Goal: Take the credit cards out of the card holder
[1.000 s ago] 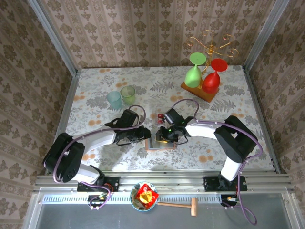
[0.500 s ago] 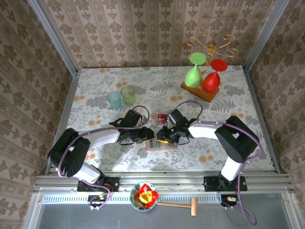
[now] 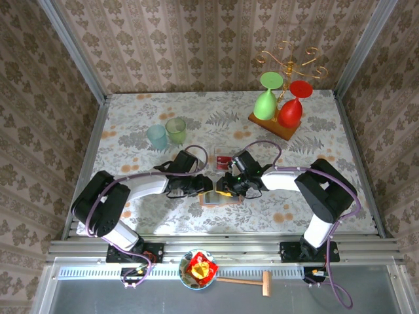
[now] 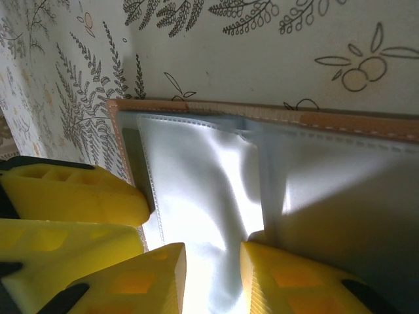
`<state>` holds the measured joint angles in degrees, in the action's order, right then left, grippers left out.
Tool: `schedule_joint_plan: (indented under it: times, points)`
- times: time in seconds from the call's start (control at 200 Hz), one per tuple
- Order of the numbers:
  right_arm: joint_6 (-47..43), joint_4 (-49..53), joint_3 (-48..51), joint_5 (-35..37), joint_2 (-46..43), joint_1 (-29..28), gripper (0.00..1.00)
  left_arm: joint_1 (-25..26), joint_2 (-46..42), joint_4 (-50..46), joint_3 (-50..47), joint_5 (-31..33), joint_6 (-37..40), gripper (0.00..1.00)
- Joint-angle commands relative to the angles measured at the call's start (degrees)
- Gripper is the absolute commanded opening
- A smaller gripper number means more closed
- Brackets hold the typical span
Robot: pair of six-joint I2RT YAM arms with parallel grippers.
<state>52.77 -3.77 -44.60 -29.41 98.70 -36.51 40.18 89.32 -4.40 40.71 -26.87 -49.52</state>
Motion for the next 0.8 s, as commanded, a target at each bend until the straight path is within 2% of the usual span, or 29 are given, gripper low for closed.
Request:
schedule_joint_plan:
  times: [0.0, 0.795]
  points:
    - [0.71, -0.34, 1.31, -0.83, -0.95, 0.56, 0.28, 0.46, 0.79, -0.69, 1.65, -0.87, -0.40, 0.30]
    - [1.45, -2.73, 2.69, -1.77, -0.87, 1.00, 0.23, 1.21, 2.08, -0.61, 2.84, -1.37, -0.64, 0.24]
